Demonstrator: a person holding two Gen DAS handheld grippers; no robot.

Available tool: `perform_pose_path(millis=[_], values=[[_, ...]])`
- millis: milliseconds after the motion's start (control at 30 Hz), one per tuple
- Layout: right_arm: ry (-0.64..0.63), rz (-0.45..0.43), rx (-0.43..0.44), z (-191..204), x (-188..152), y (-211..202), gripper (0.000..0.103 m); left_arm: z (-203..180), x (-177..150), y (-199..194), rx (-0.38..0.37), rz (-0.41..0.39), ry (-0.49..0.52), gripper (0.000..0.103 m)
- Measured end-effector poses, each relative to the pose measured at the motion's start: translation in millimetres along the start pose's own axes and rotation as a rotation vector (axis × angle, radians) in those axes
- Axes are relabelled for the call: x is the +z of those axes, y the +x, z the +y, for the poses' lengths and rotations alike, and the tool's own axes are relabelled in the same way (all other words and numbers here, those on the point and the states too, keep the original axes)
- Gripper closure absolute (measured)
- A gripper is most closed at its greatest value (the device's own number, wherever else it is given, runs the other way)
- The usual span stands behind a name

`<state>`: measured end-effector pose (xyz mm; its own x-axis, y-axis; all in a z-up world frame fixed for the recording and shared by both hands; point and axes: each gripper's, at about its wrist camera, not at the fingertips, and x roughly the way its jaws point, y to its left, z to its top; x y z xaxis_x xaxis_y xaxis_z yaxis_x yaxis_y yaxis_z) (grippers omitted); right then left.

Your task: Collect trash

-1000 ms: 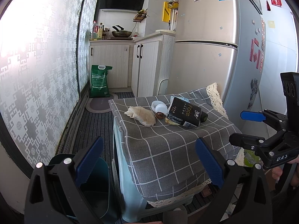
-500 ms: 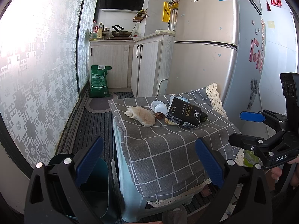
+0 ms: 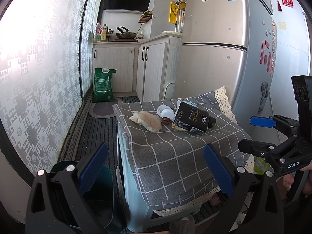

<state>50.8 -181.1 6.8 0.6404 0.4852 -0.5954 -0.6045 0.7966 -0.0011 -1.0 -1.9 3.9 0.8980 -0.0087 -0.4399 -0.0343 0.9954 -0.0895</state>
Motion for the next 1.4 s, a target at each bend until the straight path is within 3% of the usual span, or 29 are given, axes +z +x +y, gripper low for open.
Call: perform_pose_path(millis=[667,1067,1200,1400], values=[[0.002,-0.008,-0.010,1,5,-4,0.003,-2,-1,2,0.008,0.001,0.006,0.003],[-0.044,-0.026,-0.010,8,6,-6,0.003,0,2,0,0.006,-0.031,0.090,0.004],[-0.033,-0.036,0.005,7,7,-9,0.003,-2,2,6,-0.011,-0.003,0.106,0.020],[-0.041,-0.036,0.009,8,8,-11,0.008,6,10,18,-0.019,0.033,0.070,0.036]])
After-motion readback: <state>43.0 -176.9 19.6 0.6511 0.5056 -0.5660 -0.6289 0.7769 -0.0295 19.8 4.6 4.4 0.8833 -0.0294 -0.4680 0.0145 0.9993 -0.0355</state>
